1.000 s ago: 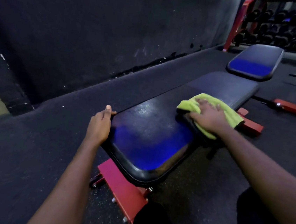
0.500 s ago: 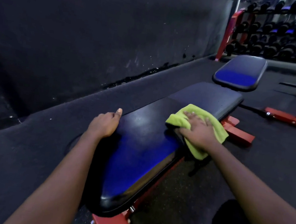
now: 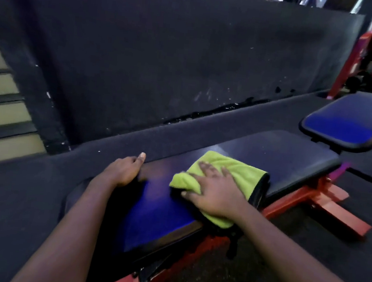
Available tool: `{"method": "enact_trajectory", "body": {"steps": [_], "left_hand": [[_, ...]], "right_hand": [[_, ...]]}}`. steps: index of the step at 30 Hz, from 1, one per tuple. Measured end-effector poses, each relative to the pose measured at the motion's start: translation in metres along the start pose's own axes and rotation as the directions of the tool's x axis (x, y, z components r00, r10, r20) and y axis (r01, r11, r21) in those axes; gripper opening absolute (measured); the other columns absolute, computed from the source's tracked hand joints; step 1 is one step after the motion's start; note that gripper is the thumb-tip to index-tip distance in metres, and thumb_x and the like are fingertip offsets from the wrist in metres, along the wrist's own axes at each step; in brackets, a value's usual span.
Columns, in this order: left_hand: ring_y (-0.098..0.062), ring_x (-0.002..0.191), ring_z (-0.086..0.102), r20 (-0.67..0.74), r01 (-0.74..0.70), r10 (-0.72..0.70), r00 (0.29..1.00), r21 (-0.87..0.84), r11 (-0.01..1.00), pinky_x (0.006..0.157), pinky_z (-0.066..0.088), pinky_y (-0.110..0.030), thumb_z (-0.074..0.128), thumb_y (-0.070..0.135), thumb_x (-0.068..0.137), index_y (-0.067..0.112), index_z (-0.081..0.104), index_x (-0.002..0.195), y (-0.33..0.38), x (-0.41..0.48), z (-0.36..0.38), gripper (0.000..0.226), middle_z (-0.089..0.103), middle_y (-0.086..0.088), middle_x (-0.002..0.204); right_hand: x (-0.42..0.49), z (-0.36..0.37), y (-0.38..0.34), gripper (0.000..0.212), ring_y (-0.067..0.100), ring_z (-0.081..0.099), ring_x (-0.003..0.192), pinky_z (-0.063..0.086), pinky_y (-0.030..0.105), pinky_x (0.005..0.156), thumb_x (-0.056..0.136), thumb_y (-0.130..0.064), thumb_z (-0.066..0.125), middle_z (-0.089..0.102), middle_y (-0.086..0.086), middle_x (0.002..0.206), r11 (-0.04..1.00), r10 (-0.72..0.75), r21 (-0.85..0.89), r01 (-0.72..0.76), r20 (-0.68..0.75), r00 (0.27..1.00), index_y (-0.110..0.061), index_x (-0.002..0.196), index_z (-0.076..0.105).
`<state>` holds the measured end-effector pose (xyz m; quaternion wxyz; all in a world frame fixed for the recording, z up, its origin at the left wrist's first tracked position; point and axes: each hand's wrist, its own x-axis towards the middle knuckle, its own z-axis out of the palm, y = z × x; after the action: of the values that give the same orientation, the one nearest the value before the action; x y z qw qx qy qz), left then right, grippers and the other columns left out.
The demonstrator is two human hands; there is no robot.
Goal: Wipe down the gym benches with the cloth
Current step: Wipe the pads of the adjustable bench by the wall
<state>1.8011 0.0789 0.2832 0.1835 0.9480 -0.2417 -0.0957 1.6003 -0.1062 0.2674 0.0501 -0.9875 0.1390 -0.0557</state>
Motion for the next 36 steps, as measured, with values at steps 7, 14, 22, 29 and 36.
{"method": "enact_trajectory", "body": {"steps": [7,14,22,29,36], "left_hand": [[-0.032,0.144,0.029,-0.032,0.076,-0.078,0.996,-0.048,0.996,0.118,0.023,-0.043,0.014,0.064,0.098,0.020,0.039,0.149,0.004,-0.003,0.000,0.071,0.033,-0.017,0.155],[-0.032,0.143,0.031,-0.043,0.102,-0.104,0.994,-0.050,0.994,0.116,0.025,-0.043,0.016,0.066,0.097,0.023,0.041,0.147,0.014,-0.013,0.001,0.071,0.034,-0.016,0.155],[-0.032,0.142,0.032,-0.060,0.088,-0.087,0.994,0.003,0.996,0.114,0.026,-0.041,0.015,0.059,0.101,0.017,0.043,0.146,0.017,-0.007,-0.003,0.067,0.037,-0.017,0.153],[-0.036,0.135,0.041,-0.077,0.076,-0.068,0.995,0.113,0.991,0.109,0.034,-0.043,0.013,0.055,0.102,0.025,0.046,0.143,0.014,0.013,-0.003,0.061,0.045,-0.015,0.148],[-0.035,0.130,0.046,0.015,0.011,-0.012,1.000,0.010,1.000,0.108,0.037,-0.046,0.016,0.061,0.100,0.014,0.052,0.138,0.030,0.047,0.008,0.070,0.048,-0.018,0.143]], "right_hand": [[0.020,-0.003,0.013,0.069,0.017,0.007,0.153,0.004,0.050,0.122,0.092,-0.069,0.036,0.005,0.000,0.167,0.998,-0.057,0.012,0.057,0.043,0.997,-0.040,0.154,0.025],[0.033,-0.007,0.020,0.071,0.016,0.002,0.153,-0.003,0.051,0.121,0.091,-0.072,0.036,0.000,-0.002,0.167,0.997,-0.069,0.032,0.066,0.107,0.992,-0.042,0.154,0.024],[0.060,-0.004,0.010,0.074,0.018,0.004,0.153,0.001,0.051,0.122,0.090,-0.075,0.036,0.000,0.000,0.167,0.986,-0.164,0.023,0.162,0.129,0.978,-0.039,0.155,0.025],[0.087,-0.006,0.011,0.073,0.018,0.003,0.153,0.000,0.050,0.122,0.090,-0.075,0.036,0.000,0.005,0.167,0.992,-0.121,0.037,0.117,0.138,0.983,-0.041,0.154,0.024],[0.107,-0.002,0.029,0.080,0.021,0.002,0.153,0.000,0.052,0.122,0.087,-0.081,0.032,0.001,0.005,0.167,1.000,-0.016,0.007,0.015,0.133,0.991,-0.039,0.154,0.023]]}}
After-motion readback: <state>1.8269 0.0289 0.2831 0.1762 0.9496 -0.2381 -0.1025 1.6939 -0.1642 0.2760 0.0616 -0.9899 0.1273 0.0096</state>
